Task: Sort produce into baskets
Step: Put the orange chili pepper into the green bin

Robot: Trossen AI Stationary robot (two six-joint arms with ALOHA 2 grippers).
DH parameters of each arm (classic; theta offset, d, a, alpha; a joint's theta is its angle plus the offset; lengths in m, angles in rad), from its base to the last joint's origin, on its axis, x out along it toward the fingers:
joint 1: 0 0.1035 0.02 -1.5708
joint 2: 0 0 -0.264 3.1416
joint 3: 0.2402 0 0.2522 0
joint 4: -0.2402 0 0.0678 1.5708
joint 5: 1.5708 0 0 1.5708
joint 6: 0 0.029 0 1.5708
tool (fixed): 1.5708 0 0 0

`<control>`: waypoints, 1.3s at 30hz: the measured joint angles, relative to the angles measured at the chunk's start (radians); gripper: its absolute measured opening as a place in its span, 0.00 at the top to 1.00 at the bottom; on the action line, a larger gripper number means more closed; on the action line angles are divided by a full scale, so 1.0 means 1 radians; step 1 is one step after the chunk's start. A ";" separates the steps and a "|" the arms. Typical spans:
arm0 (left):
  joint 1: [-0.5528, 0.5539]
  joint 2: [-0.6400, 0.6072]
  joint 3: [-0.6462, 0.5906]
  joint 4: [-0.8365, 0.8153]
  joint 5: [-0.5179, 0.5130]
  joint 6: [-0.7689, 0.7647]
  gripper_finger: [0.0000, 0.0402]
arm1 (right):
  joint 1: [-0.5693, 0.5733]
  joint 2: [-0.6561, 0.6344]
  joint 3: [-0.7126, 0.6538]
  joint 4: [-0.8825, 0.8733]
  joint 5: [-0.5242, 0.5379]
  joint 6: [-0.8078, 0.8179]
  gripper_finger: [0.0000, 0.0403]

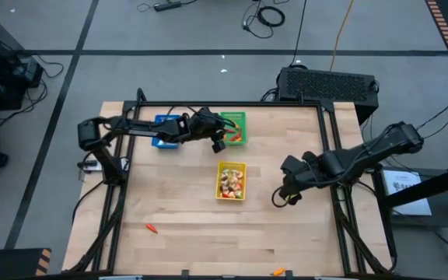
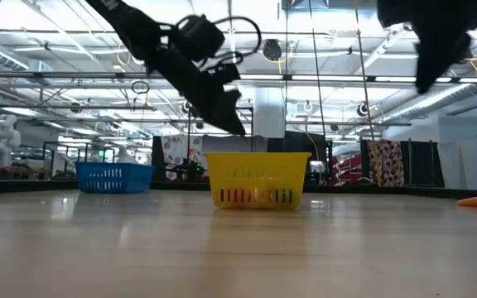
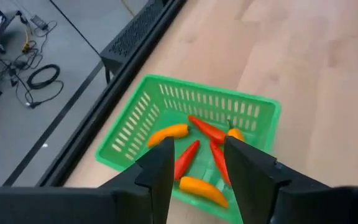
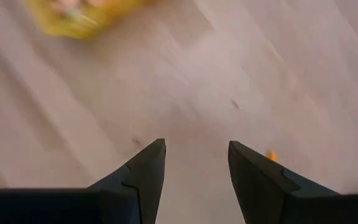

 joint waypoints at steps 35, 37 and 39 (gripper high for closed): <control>-0.172 -0.177 -0.005 -0.165 0.024 -0.051 0.63 | -0.360 0.065 -0.494 0.147 -0.210 -0.027 0.59; -0.172 -0.177 -0.005 -0.165 0.024 -0.051 0.63 | -0.366 0.065 -0.519 0.188 -0.247 -0.033 0.59; -0.172 -0.177 -0.005 -0.165 0.023 -0.051 0.63 | -0.366 0.061 -0.534 0.218 -0.261 -0.036 0.60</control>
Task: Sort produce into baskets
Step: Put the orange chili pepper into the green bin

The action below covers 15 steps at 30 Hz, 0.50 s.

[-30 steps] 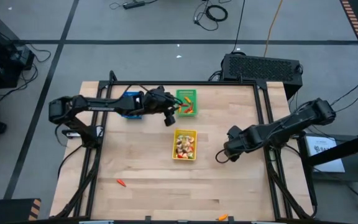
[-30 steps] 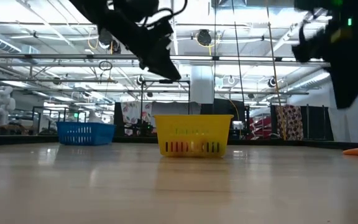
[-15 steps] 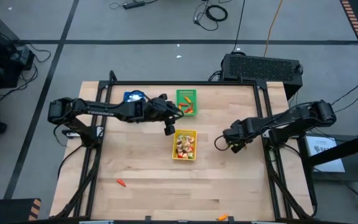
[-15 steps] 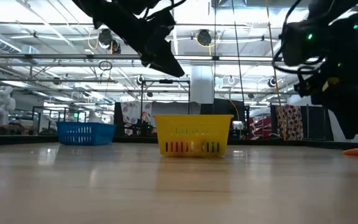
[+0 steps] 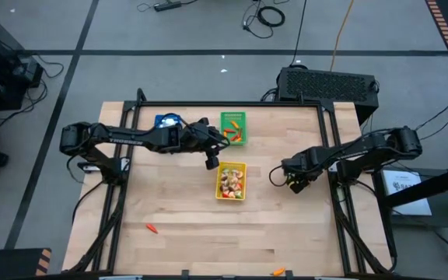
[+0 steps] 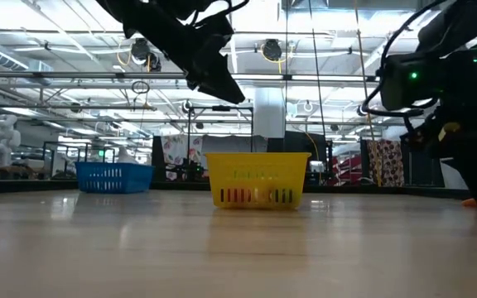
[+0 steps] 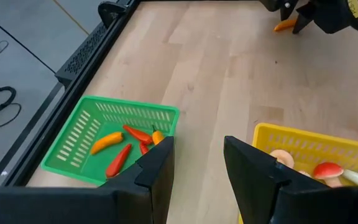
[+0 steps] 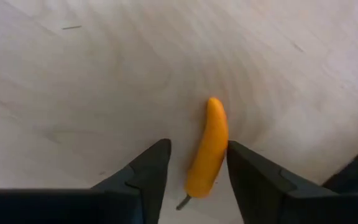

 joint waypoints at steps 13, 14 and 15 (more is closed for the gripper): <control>0.000 0.000 0.000 0.003 -0.001 0.020 0.63 | 0.001 0.005 0.053 0.022 -0.005 -0.064 0.98; -0.002 0.000 -0.003 0.008 -0.001 0.028 0.63 | 0.001 0.004 0.069 0.029 0.004 -0.069 0.97; -0.004 0.000 -0.011 0.022 -0.001 0.032 0.63 | 0.001 0.004 0.085 0.029 0.016 -0.077 0.96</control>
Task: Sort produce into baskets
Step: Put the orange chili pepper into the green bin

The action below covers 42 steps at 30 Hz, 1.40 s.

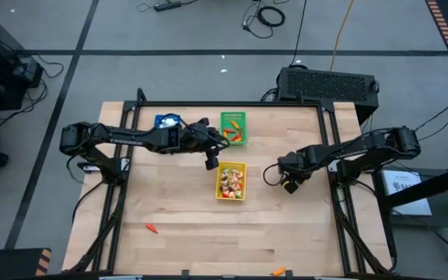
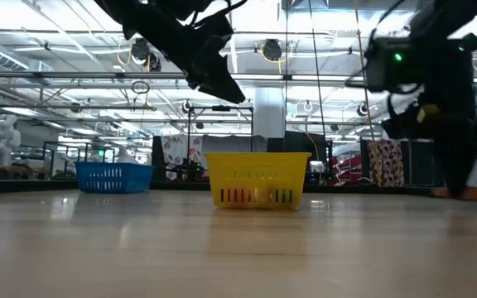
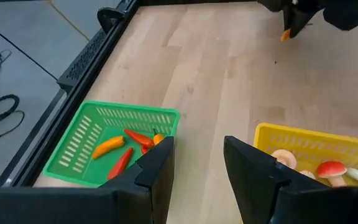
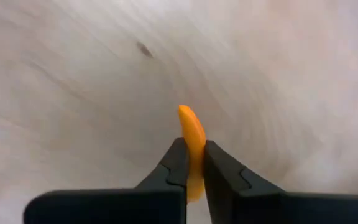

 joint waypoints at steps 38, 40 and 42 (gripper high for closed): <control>-0.176 0.203 -0.258 1.013 0.151 -0.007 0.63 | 0.022 -0.001 0.194 0.763 -0.100 -0.376 0.95; -0.176 0.213 -0.245 1.014 0.190 -0.008 0.63 | 0.022 -0.001 0.194 0.763 -0.099 -0.383 0.95; -0.177 0.227 -0.233 1.012 0.201 -0.008 0.63 | 0.022 -0.001 0.194 0.764 -0.097 -0.393 0.95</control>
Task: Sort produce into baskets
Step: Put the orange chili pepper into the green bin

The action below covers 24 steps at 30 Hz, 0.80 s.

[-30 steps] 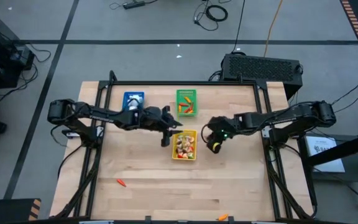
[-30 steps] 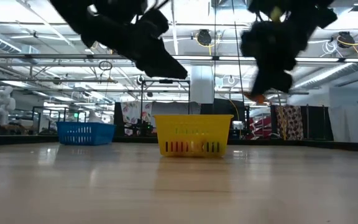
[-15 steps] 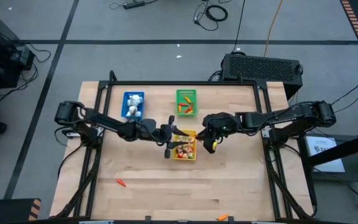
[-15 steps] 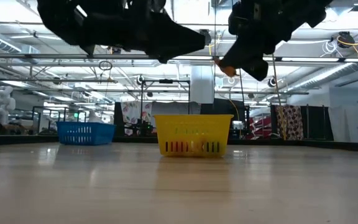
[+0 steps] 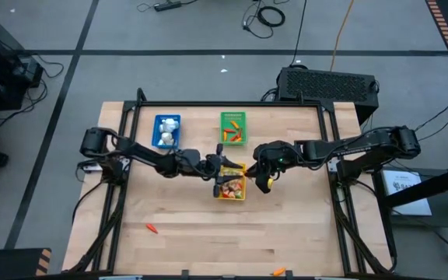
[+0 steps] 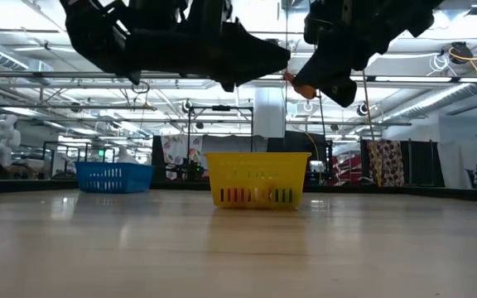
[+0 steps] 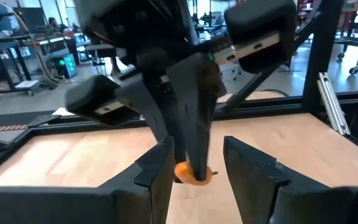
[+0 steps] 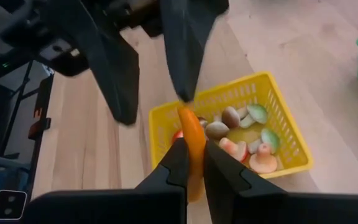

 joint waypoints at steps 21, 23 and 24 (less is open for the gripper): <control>0.001 0.053 0.035 -0.006 0.002 0.000 0.80 | 0.000 0.000 0.000 0.035 -0.004 -0.021 0.95; 0.001 0.053 0.034 -0.007 0.003 0.000 0.86 | 0.000 0.000 0.000 0.033 -0.006 -0.022 0.95; 0.001 0.053 0.035 -0.008 0.006 0.001 0.89 | 0.000 0.000 0.000 0.031 -0.007 -0.022 0.95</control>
